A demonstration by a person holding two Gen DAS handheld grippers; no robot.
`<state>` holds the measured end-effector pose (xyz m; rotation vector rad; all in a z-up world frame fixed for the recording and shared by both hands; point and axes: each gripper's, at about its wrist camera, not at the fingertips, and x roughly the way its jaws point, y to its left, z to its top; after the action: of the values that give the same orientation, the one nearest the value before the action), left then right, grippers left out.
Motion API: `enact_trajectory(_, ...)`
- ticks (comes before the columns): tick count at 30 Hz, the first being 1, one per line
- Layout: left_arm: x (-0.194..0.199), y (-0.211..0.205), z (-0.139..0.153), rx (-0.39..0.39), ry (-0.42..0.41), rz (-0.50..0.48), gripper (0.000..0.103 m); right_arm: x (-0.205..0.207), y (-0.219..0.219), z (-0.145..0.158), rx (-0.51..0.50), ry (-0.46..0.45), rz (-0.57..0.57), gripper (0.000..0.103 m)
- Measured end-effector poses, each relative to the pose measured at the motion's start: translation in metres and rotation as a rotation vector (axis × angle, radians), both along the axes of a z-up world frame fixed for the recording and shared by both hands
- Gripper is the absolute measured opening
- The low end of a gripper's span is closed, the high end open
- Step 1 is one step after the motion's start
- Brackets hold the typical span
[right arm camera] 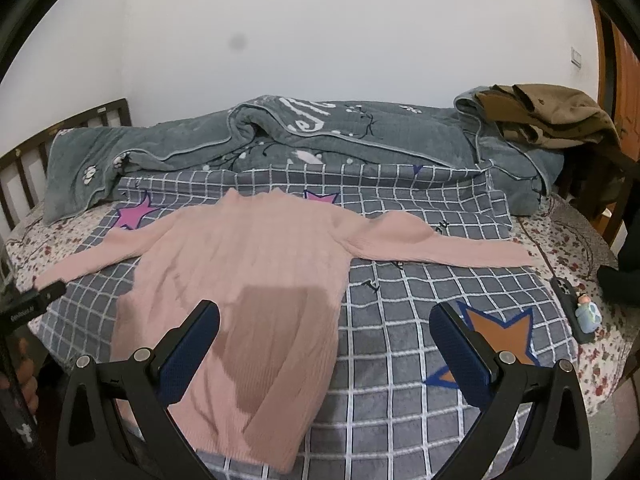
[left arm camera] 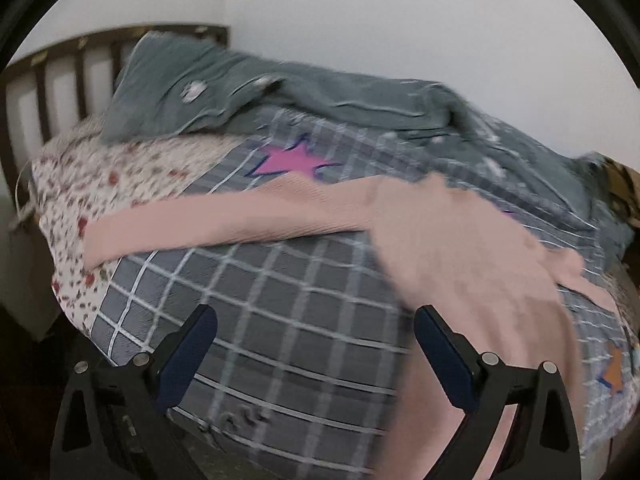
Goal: Fold small clothes
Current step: 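Move the left tool to the sweater sleeve and grasp its cuff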
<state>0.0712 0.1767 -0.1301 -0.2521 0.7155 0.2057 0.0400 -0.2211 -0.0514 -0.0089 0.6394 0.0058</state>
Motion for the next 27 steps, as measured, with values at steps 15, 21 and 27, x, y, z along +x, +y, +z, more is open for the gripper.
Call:
enact_trajectory(15,0.041,0.173,-0.077,-0.292,0.037,0.236,0.086,0.060,0.004,-0.034,0.114,0.006,-0.036,0.100)
enact_trajectory(21,0.053,0.189,-0.074,-0.246,0.055,0.299,0.068,0.072,0.026,-0.047,0.082,0.012,-0.021,0.100)
enact_trajectory(27,0.064,0.202,-0.075,-0.205,0.081,0.331,0.057,0.083,0.036,-0.057,0.108,0.035,0.019,0.100)
